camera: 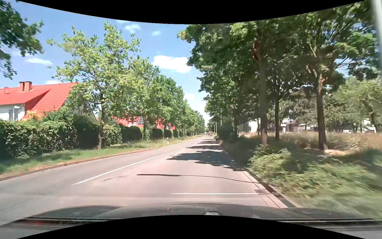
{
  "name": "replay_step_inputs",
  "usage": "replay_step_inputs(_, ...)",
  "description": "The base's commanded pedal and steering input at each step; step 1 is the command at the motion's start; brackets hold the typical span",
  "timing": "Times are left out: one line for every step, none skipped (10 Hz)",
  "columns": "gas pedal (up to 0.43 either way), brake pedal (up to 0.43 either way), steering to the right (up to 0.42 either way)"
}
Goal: Follow the waypoints while adhering to traffic rules and regulations
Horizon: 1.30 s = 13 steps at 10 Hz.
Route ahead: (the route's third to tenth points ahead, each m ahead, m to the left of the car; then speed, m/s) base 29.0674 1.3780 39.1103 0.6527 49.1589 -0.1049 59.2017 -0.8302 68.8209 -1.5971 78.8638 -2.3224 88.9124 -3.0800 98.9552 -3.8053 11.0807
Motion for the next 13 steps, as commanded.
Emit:
replay_step_inputs(0.189, 0.000, 0.008)
replay_step_inputs(0.189, 0.000, 0.008)
replay_step_inputs(0.189, 0.000, 0.010)
replay_step_inputs(0.189, 0.000, 0.010)
replay_step_inputs(0.189, 0.000, 0.010)
replay_step_inputs(0.189, 0.000, 0.012)
replay_step_inputs(0.189, 0.000, 0.013)
replay_step_inputs(0.189, 0.000, 0.013)
replay_step_inputs(0.189, 0.000, 0.013)
replay_step_inputs(0.189, 0.000, 0.013)
replay_step_inputs(0.189, 0.000, 0.011)
replay_step_inputs(0.189, 0.000, 0.009)
replay_step_inputs(0.189, 0.000, 0.009)
